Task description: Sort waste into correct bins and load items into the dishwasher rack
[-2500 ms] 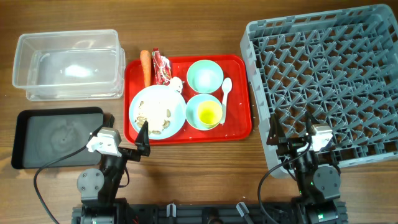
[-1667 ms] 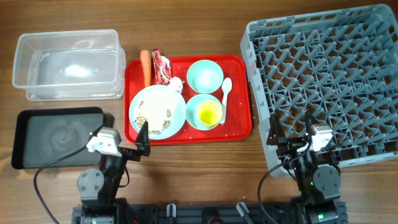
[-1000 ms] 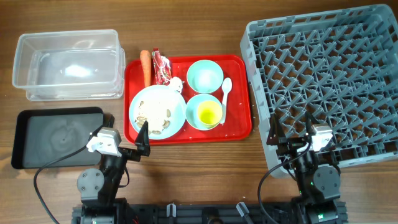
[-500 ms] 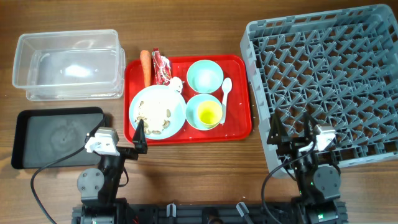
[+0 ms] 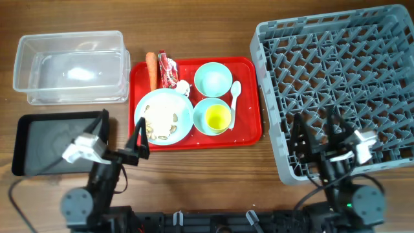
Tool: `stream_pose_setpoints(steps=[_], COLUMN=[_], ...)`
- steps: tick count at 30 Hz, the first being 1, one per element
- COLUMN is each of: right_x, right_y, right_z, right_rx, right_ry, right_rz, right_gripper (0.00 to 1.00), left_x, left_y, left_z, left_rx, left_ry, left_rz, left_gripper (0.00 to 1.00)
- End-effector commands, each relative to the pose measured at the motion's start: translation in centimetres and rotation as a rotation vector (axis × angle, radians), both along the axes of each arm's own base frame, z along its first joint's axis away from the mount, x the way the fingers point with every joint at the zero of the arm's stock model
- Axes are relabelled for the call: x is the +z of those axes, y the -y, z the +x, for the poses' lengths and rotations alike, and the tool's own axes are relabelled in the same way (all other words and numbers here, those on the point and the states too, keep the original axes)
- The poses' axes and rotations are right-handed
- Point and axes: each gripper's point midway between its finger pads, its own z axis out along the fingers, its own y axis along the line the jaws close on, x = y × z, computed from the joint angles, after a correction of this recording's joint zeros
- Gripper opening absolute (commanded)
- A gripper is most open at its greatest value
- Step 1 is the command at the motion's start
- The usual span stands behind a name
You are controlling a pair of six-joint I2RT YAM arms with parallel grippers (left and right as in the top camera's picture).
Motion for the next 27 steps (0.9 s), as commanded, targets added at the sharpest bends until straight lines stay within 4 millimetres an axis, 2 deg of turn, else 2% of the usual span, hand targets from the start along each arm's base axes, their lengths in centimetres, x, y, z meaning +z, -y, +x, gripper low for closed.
stream_pose_setpoints(steps=[1, 7, 9, 13, 15, 16, 18, 20, 22, 24, 27], right_x=[2.7, 3.7, 3.9, 3.2, 1.6, 0.7, -1.2, -3.8, -5.2, -5.9, -5.9], right_y=[-0.7, -1.6, -2.8, -5.0, -6.7, -7.7, -6.7, -4.4, -3.7, -3.6, -3.7], right_z=[1.1, 6.0, 7.5, 9.6, 9.6, 9.6, 10.4, 11.3, 11.3, 11.3, 11.3], right_rx=[0.020, 0.037, 0.105, 0.232, 0.345, 0.417, 0.342, 0.170, 0.125, 0.123, 0.132], right_ry=[-0.095, -0.471, -0.579, -0.740, -0.820, -0.840, -0.925, -1.049, -1.111, -1.138, -1.138], right_rz=[-0.133, -0.213, -0.271, -0.301, -0.280, -0.295, -0.287, -0.270, -0.278, -0.285, -0.280], right_gripper=[1.00, 1.00, 1.00, 1.00, 1.00, 1.00, 1.00, 1.00, 1.00, 1.00, 1.00], left_x=[4.1, 8.2, 9.3, 8.3, 7.3, 6.7, 5.3, 2.2, -1.0, -3.6, -6.3], left_y=[0.2, 2.7, 3.7, 3.8, 4.9, 5.0, 5.3, 5.9, 6.6, 7.4, 8.9], left_z=[1.6, 6.1, 7.1, 8.6, 8.4, 9.0, 9.7, 10.3, 10.4, 10.2, 10.3], left_rx=[-0.019, -0.181, -0.251, -0.253, -0.308, -0.314, -0.309, -0.250, -0.174, -0.117, -0.068], left_ry=[-0.137, -0.437, -0.523, -0.655, -0.747, -0.779, -0.825, -0.926, -1.026, -1.098, -1.148], left_rz=[-0.025, -0.055, -0.075, -0.105, -0.216, -0.245, -0.238, -0.190, -0.101, 0.000, 0.134], left_gripper=[1.00, 1.00, 1.00, 1.00, 1.00, 1.00, 1.00, 0.99, 0.96, 0.93, 0.89])
